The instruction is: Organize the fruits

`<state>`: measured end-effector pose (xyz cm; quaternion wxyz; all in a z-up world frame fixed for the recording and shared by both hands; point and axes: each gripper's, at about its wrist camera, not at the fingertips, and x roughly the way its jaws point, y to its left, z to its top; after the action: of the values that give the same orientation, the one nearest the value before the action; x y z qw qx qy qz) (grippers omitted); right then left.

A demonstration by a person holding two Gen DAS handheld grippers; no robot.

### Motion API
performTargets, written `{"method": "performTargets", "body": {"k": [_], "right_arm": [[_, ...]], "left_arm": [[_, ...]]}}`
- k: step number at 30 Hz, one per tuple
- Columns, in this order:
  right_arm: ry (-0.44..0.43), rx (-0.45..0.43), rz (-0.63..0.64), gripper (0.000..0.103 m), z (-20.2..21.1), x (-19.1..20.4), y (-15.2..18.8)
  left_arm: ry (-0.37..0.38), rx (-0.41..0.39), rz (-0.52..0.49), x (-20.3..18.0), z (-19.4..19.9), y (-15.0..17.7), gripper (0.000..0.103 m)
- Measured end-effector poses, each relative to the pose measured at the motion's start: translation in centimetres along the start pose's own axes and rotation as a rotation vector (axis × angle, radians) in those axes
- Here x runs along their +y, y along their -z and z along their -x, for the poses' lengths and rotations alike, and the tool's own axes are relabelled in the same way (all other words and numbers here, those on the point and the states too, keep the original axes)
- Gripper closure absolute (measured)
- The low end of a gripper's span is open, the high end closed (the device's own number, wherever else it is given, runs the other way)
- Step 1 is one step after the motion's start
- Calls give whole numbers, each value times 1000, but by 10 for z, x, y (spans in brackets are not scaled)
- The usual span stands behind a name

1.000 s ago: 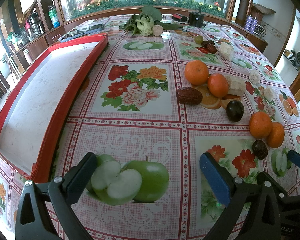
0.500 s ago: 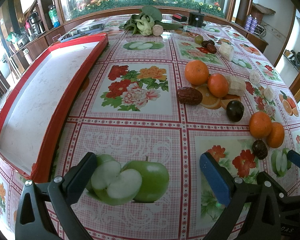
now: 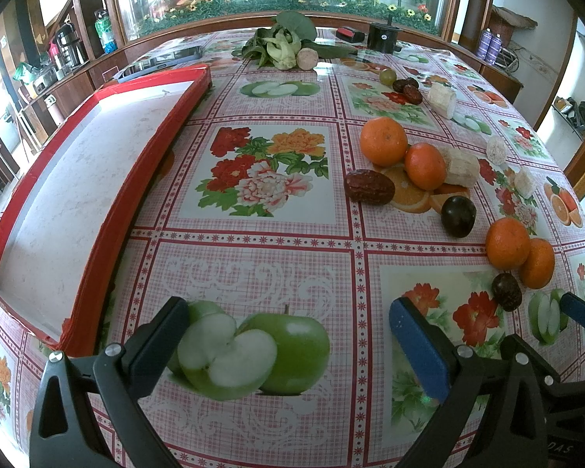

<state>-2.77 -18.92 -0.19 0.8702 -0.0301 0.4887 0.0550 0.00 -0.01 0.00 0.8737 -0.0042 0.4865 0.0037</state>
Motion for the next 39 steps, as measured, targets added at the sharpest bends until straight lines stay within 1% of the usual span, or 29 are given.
{"method": "performTargets", "body": {"k": [6,10,14,19,22,27,30,34,39], "right_arm": [[-15,48,14,0,0,-2,-5],[-32,57,-17,0,3,-10,-8],[-25,60,-34,0,4,-18,-9],[-10,42,-15,0,11,-23,-10],[-1,28,5,0,14,-25,-14],[-38,35,-19,0,13,-33,-21],[-49,37,-16,0,11,-32,-25],[-51,28,24,0,10,-24,-30],[-76,20,34,0,7,-22,-39]], "left_arm": [[0,0,-1,0,0,0,0],[1,0,-1,0,0,0,0],[2,1,-2,0,0,0,0],[20,15,-5,2,3,-2,0],[31,-2,-7,11,11,-7,0],[33,-37,-71,18,29,-5,0],[40,-52,-97,23,38,-1,0],[64,-44,-104,28,44,2,0],[83,-26,-96,26,45,5,0]]}}
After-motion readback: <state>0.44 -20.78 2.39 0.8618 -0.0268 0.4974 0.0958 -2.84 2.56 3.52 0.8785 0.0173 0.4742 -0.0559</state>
